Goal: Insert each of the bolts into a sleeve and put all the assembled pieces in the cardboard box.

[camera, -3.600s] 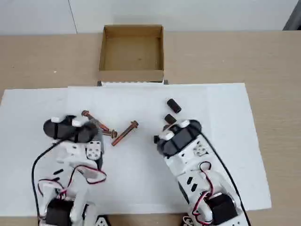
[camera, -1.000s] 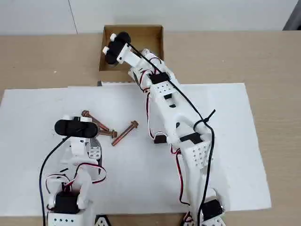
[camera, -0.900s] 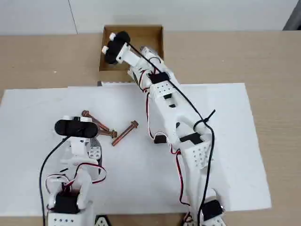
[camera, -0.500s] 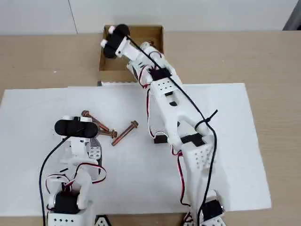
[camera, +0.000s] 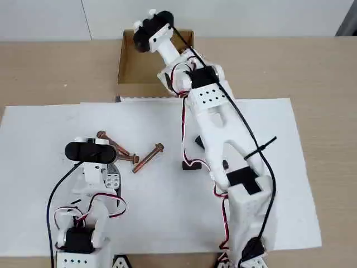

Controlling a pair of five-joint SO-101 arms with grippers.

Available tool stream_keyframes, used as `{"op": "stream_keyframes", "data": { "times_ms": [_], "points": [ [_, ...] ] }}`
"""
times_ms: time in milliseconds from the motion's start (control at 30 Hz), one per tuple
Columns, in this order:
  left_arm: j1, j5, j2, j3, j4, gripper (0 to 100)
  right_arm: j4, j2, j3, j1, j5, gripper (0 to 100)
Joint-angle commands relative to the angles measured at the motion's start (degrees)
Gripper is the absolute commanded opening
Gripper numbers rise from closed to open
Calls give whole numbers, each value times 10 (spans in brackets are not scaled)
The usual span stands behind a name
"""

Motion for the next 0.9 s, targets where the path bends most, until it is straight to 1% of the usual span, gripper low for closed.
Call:
{"op": "stream_keyframes", "data": {
  "times_ms": [0,267,500,700,867],
  "points": [
    [-3,-3,-5,-3,1,6,60,-70,-32,7,-47,2],
    [-3,-3,-5,-3,1,6,235,-109,-32,7,-81,3],
    [-3,-3,-5,-3,1,6,358,-117,-32,7,-115,3],
    [-3,-3,-5,-3,1,6,372,-110,-29,34,-112,4],
    [-3,-3,-5,-3,1,6,372,-73,-18,62,-25,4]
  ]
}}
